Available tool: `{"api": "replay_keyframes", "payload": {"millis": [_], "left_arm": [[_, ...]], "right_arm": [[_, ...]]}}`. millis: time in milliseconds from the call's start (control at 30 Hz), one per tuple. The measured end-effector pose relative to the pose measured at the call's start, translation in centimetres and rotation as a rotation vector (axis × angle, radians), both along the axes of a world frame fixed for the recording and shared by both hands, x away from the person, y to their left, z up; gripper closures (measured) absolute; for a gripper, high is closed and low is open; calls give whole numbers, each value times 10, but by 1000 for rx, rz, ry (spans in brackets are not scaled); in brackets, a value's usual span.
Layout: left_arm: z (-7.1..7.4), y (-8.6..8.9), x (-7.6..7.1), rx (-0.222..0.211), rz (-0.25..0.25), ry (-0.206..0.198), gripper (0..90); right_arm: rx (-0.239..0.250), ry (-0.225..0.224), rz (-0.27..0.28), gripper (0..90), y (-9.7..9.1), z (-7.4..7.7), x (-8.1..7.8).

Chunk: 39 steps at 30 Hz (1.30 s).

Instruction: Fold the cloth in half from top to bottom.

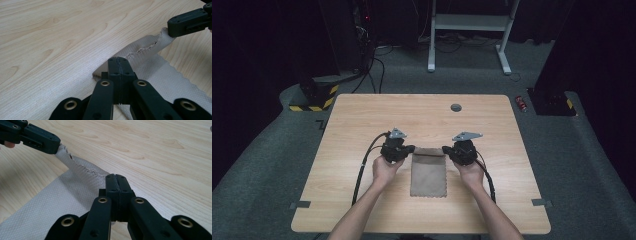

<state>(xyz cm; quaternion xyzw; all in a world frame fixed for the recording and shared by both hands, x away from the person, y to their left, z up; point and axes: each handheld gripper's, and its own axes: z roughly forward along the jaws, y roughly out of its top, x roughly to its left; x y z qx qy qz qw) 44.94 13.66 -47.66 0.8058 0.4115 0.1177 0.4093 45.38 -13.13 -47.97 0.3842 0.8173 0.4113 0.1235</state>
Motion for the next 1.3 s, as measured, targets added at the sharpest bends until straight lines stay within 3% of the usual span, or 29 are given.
{"api": "replay_keyframes", "payload": {"millis": [733, 1300], "left_arm": [[6, 2, -18, 8, -26, -24, 900], [2, 7, -31, -30, -27, -14, 900]], "right_arm": [[30, -11, 22, 899, -3, 3, -13], [35, -9, 47, 899, -4, 4, -24]]}}
